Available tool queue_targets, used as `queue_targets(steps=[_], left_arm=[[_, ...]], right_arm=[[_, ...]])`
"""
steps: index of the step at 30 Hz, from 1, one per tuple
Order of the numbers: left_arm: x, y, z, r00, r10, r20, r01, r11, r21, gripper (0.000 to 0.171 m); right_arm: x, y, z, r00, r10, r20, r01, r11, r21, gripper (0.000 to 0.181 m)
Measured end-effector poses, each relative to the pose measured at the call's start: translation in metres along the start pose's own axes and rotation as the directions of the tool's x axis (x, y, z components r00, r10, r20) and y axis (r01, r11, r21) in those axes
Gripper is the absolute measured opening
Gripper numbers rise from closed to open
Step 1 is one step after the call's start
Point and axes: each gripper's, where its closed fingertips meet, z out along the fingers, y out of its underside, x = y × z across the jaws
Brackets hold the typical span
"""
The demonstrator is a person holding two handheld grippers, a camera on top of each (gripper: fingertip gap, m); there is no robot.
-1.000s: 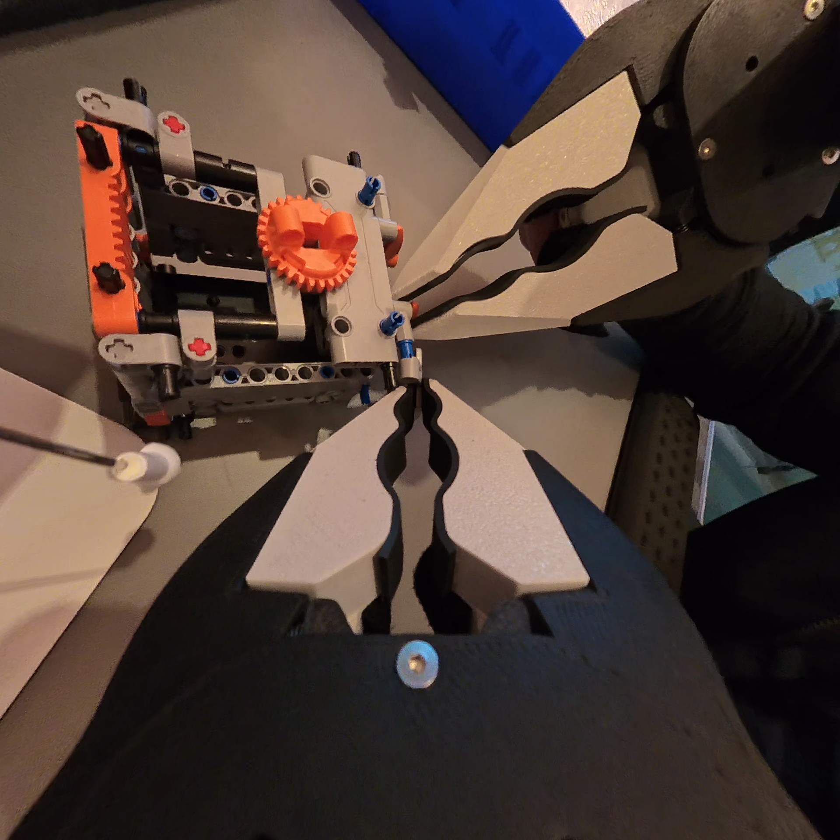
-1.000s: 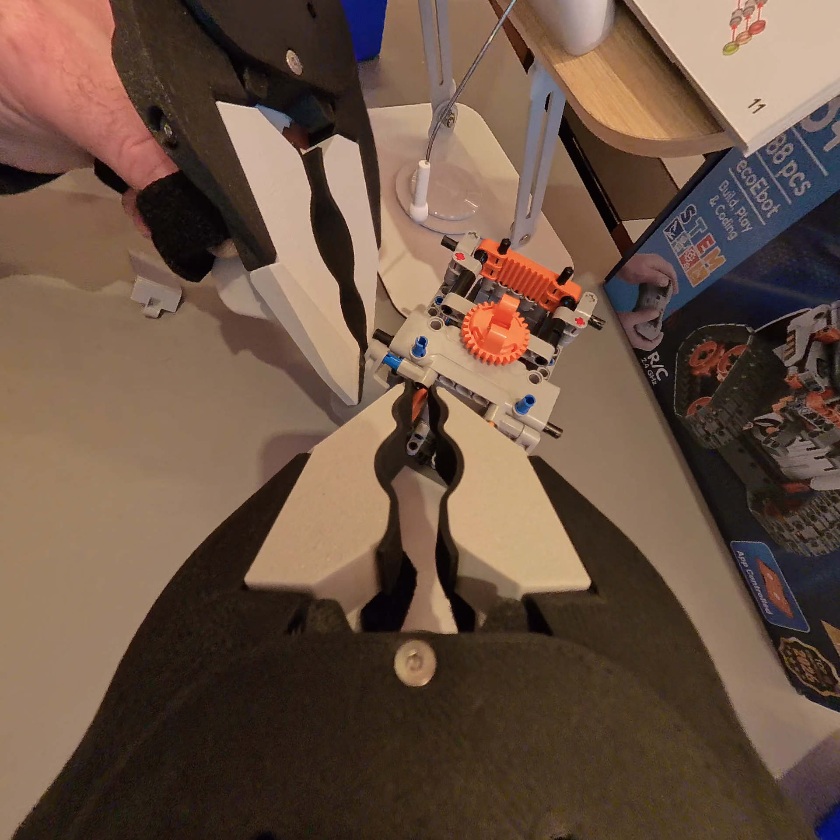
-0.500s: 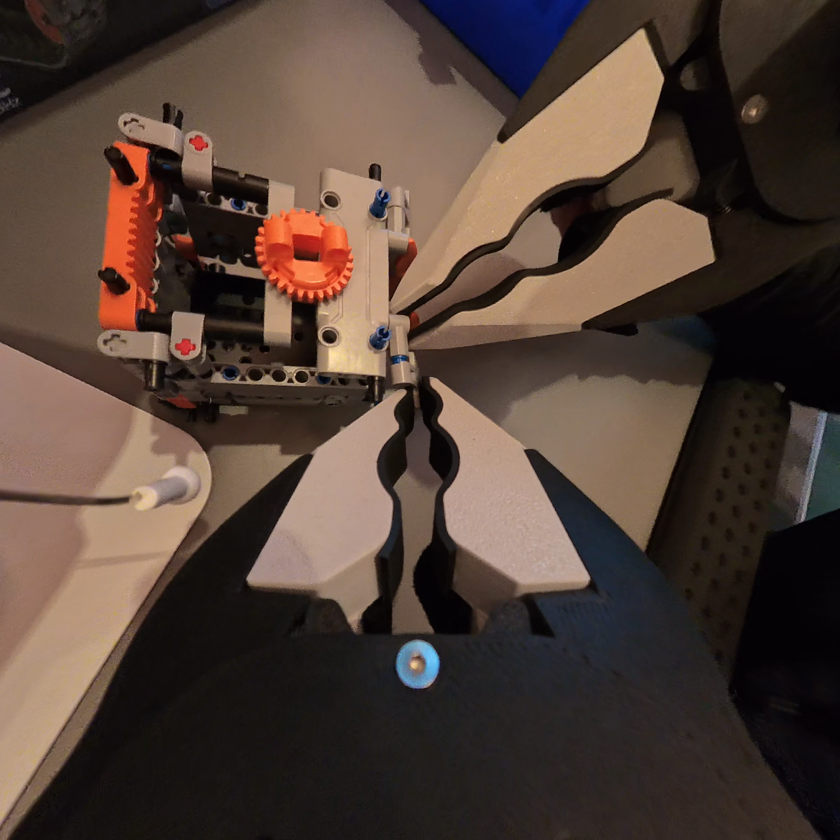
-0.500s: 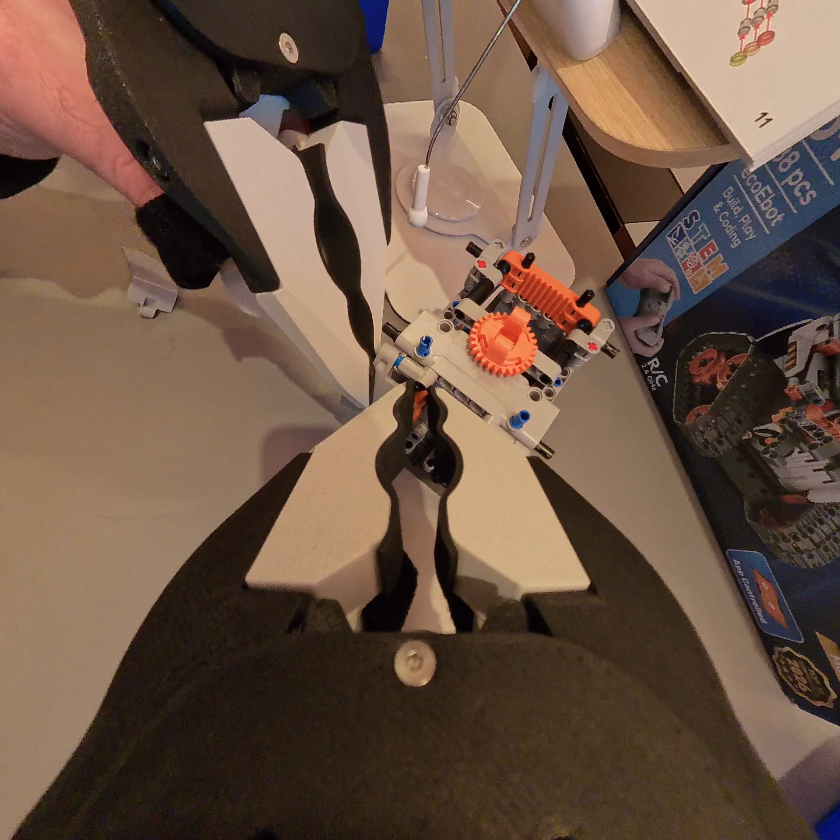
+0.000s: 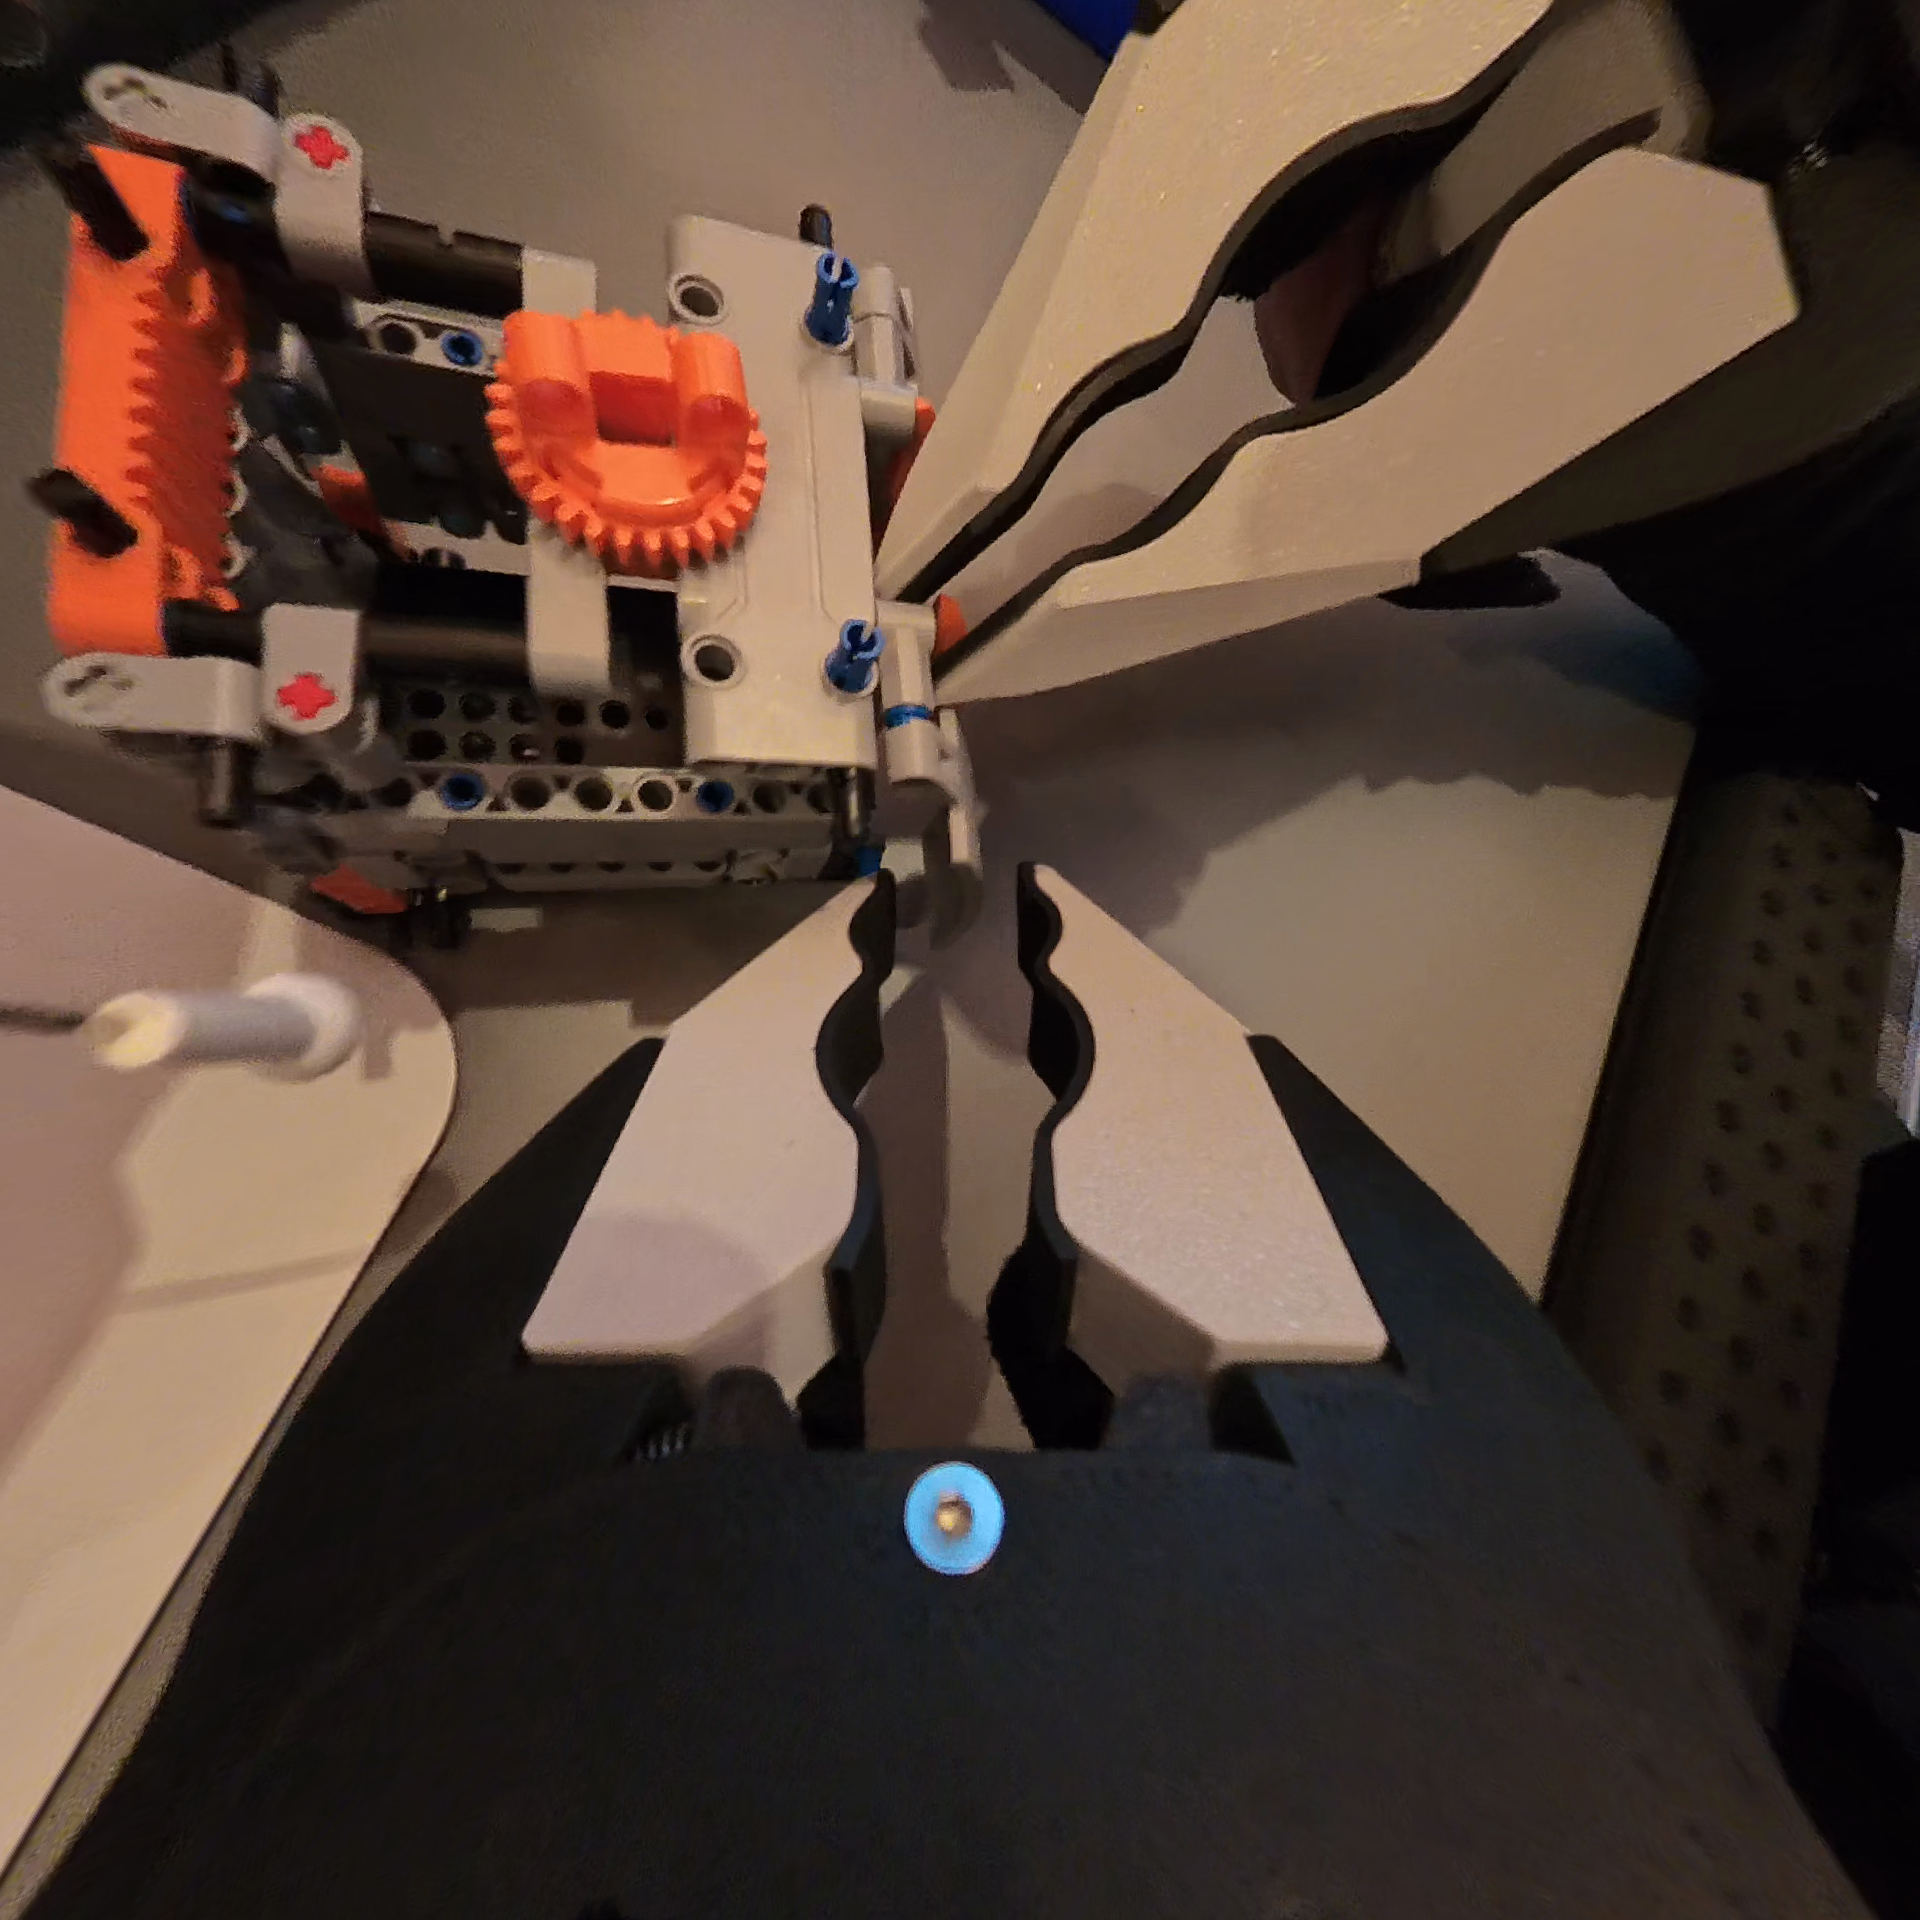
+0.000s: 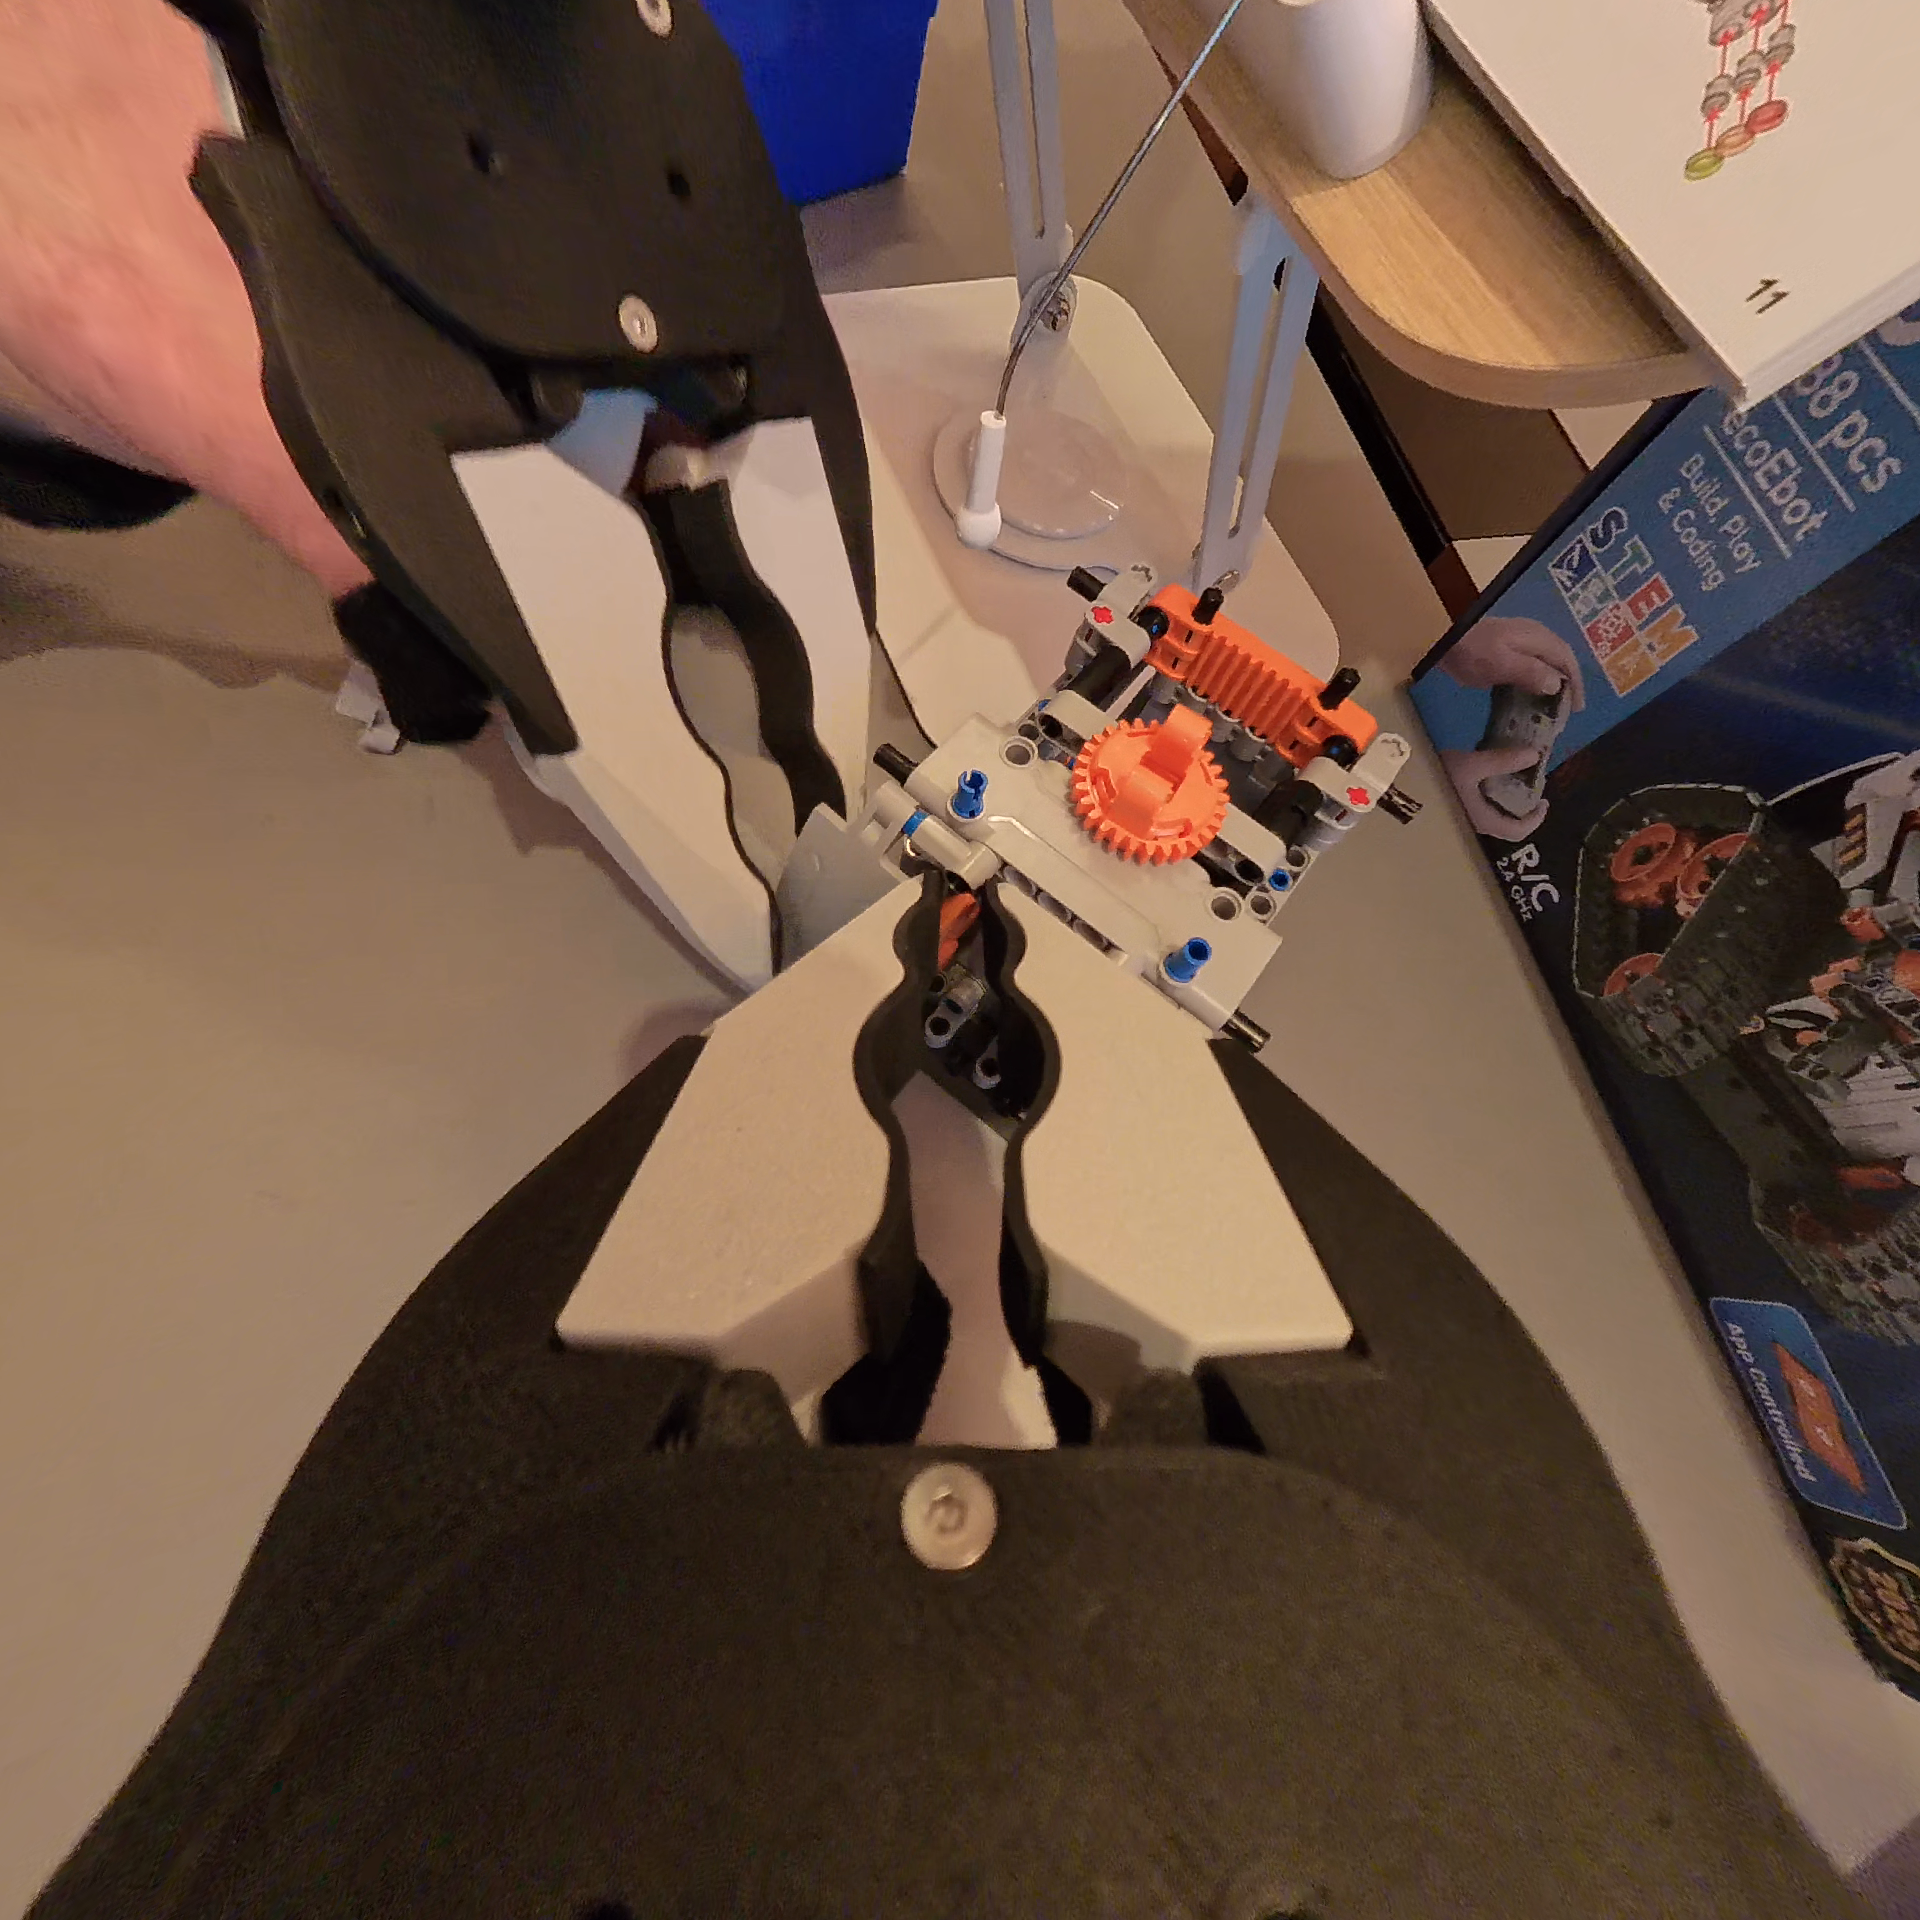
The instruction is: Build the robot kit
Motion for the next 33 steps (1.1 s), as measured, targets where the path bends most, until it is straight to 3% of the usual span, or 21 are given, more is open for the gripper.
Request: queue_targets(steps=[2,7,19,24,27,30,33], left_arm=[[0.001,0.001,0.009,1.000,0.022,0.020,-0.022,1.000,-0.011,0.008],[-0.007,0.005,0.001,0.993,0.084,0.077,-0.082,0.996,-0.041,0.002],[-0.020,0.024,-0.016,0.985,0.152,0.086,-0.144,0.986,-0.089,0.004],[-0.023,0.029,-0.021,0.979,0.185,0.086,-0.175,0.979,-0.108,0.004],[-0.024,0.032,-0.026,0.982,0.178,0.063,-0.171,0.980,-0.101,0.006],[-0.028,0.036,-0.031,0.982,0.174,0.076,-0.165,0.980,-0.109,0.007],[-0.031,0.038,-0.033,0.980,0.182,0.081,-0.173,0.979,-0.110,0.010]], right_arm=[[-0.001,0.000,0.000,1.000,0.000,0.002,0.000,1.000,0.000,0.004],[0.000,-0.005,-0.010,1.000,-0.011,0.004,0.011,1.000,0.000,0.009],[-0.028,0.021,-0.018,0.971,-0.050,0.234,0.079,0.990,-0.115,0.006],[-0.022,0.046,-0.014,0.965,-0.003,0.261,0.053,0.981,-0.187,0.006],[-0.012,0.053,-0.010,0.975,0.026,0.220,0.019,0.980,-0.200,0.015],[-0.010,0.052,-0.002,0.975,0.081,0.207,-0.043,0.982,-0.182,0.034],[-0.017,0.050,0.009,0.972,0.091,0.216,-0.059,0.987,-0.149,0.036]])
